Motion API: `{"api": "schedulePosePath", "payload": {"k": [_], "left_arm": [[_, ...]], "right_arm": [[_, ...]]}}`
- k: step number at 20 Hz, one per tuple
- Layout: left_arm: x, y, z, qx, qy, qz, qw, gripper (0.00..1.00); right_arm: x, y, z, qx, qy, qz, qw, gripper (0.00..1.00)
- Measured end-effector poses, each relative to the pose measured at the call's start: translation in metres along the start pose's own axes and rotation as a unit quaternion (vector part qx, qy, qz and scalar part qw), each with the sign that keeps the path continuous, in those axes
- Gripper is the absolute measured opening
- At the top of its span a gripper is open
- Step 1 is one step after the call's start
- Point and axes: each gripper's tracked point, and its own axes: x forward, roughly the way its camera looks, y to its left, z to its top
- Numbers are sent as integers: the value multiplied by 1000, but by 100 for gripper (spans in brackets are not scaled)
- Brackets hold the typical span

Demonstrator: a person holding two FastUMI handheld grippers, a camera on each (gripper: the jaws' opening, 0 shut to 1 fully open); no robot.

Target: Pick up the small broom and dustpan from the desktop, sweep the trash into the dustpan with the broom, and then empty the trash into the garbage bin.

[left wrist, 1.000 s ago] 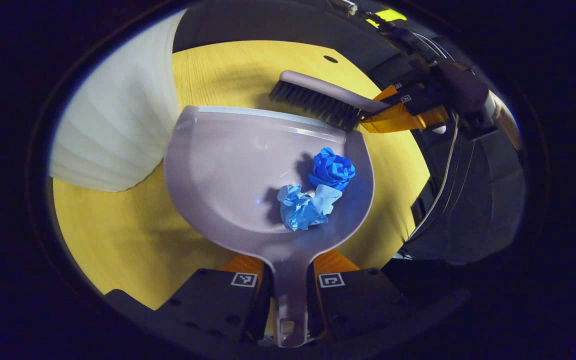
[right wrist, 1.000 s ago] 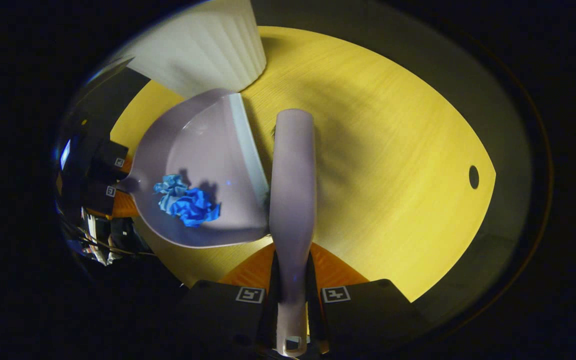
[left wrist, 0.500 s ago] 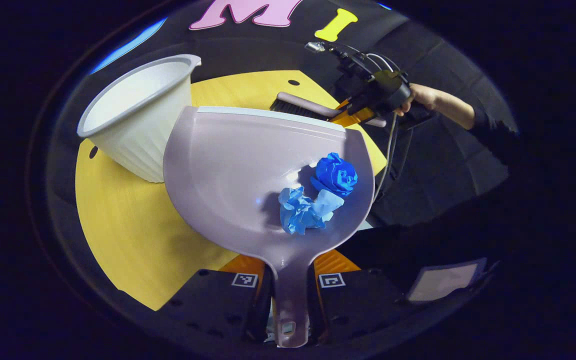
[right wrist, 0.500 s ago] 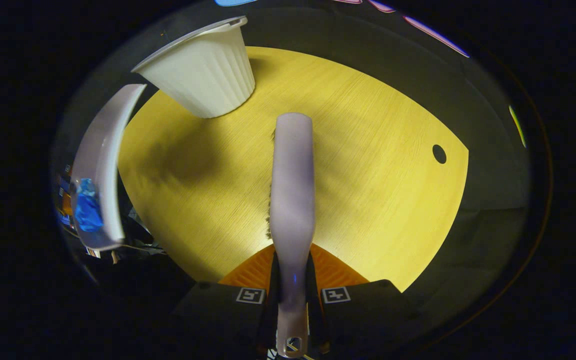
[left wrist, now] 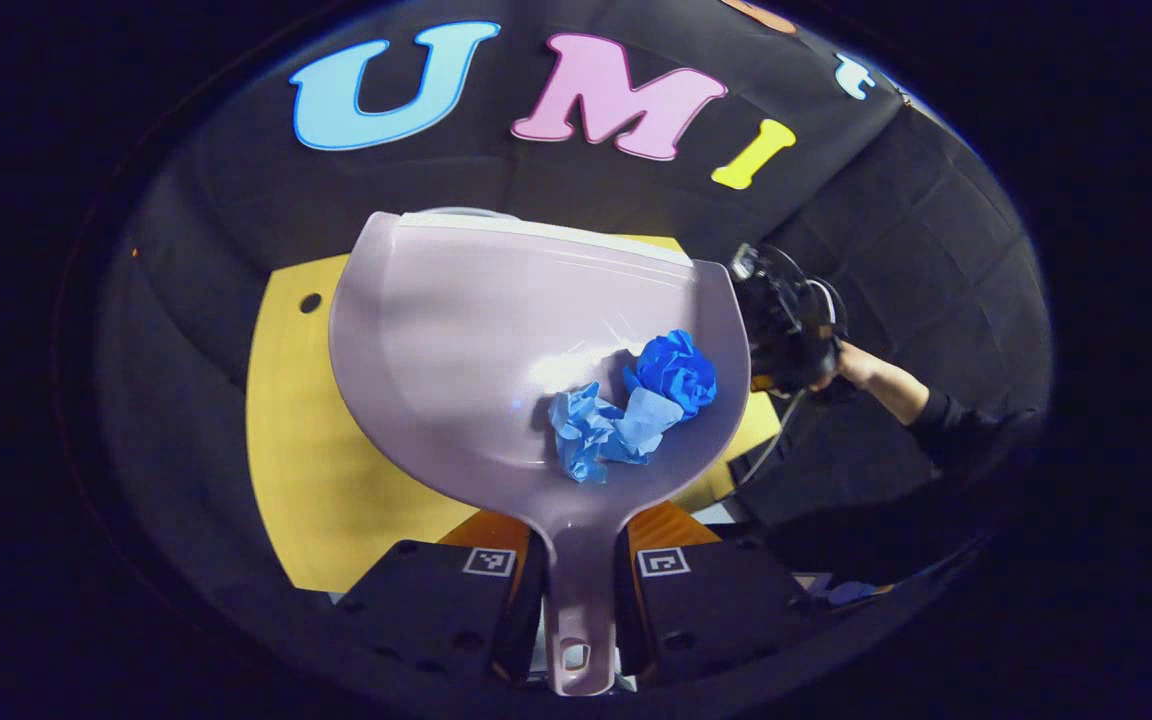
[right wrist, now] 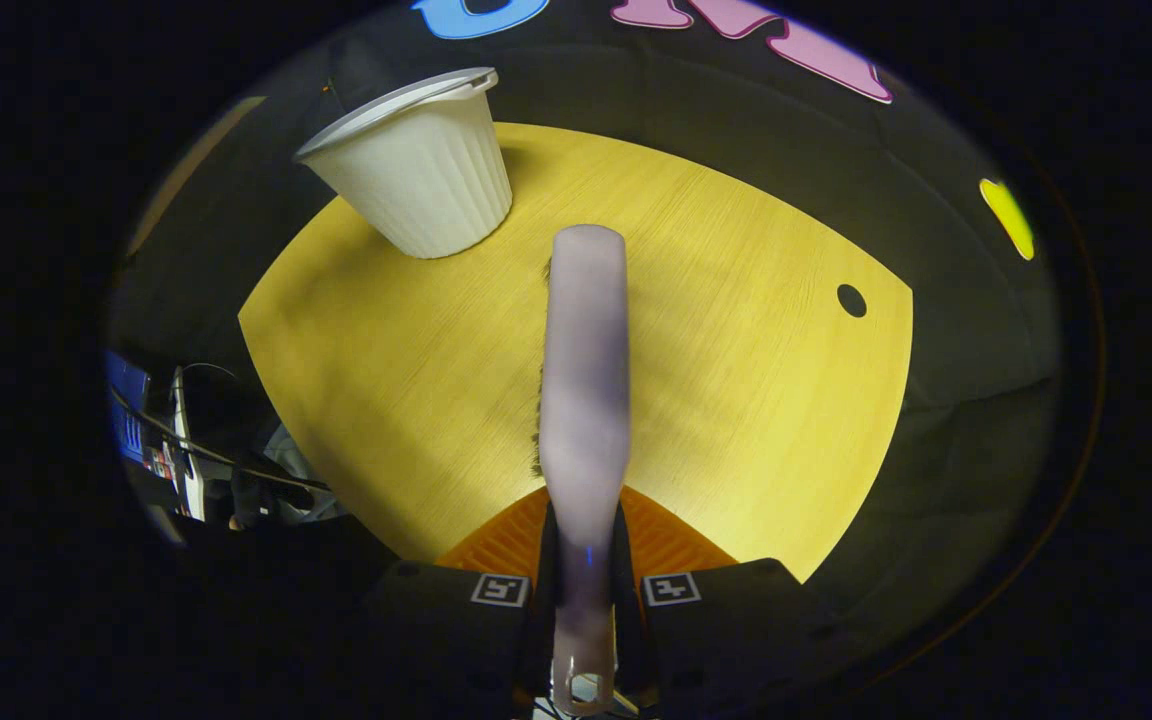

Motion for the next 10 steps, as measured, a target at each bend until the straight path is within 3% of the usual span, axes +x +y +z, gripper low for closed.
{"api": "schedulePosePath", "payload": {"k": [2, 6, 8, 10], "left_arm": [[17, 20, 13, 5, 19, 53, 998, 28], [63, -21, 17, 22, 83, 128, 988, 28], [79, -33, 11, 51, 111, 163, 979, 28], [89, -42, 6, 97, 146, 206, 963, 28]], "right_arm": [[3, -2, -2, 12, -7, 11, 1000, 28], [6, 0, -5, 19, -18, 7, 1000, 27], [8, 0, -5, 30, -24, 19, 999, 28], [9, -1, -6, 30, -33, 26, 999, 27]]}}
